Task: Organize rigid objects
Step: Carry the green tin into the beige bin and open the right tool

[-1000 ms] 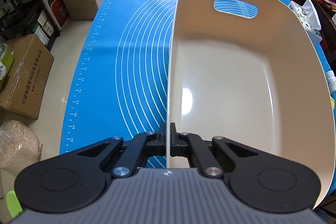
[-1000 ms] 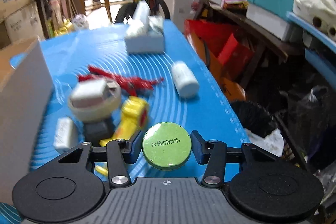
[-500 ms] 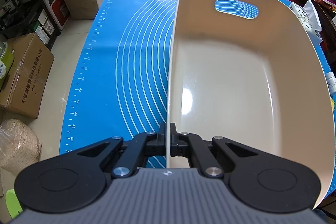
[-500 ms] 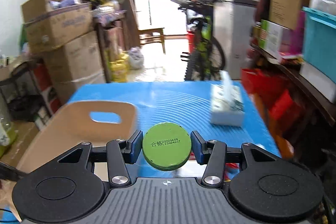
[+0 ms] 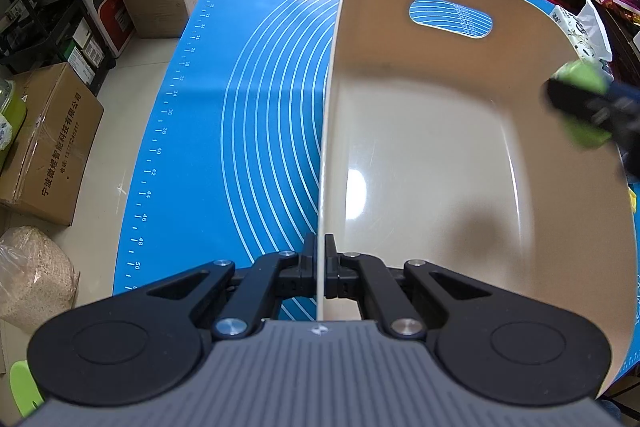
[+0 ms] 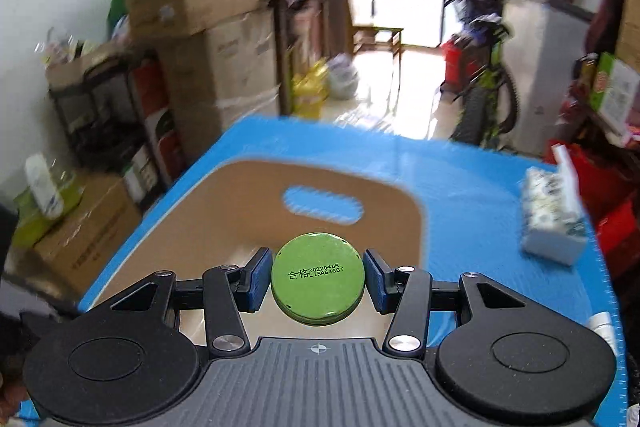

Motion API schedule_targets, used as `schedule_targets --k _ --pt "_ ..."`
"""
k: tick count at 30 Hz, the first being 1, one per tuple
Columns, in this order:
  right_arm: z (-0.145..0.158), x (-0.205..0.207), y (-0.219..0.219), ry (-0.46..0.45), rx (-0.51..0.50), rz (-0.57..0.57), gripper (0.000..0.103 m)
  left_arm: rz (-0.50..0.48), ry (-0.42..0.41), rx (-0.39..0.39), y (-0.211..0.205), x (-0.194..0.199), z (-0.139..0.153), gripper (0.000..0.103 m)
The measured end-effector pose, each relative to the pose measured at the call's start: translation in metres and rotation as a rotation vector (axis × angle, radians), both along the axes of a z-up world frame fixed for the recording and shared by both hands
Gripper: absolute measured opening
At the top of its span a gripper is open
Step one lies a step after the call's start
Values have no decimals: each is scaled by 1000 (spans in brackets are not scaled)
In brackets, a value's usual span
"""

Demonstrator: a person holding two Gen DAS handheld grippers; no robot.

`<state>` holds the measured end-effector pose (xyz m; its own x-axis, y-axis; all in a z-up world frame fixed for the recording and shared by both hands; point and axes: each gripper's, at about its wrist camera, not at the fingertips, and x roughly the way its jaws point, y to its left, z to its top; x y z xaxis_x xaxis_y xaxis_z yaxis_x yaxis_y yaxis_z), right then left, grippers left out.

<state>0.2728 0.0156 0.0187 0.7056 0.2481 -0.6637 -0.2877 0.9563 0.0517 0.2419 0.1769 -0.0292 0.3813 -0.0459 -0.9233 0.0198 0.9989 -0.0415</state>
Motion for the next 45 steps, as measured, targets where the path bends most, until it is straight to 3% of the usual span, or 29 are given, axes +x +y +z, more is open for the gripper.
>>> schedule_targets --k 17,24,37,40,42,45 --pt "-65 16 33 343 -122 57 55 5 0 -7 2 0 0 3" --pt "-73 21 36 419 -148 49 55 6 -2 -4 0 1 0 3" --pt "-46 9 19 359 -41 25 65 5 -2 -6 1 2 0 3" --pt "-28 5 11 313 -9 10 67 5 -3 -9 1 2 0 3" --pt "-14 0 5 259 -12 -14 74 5 -3 -6 1 2 -1 3" --pt "3 -7 -8 191 -18 -29 75 5 -3 -6 1 2 -1 3"
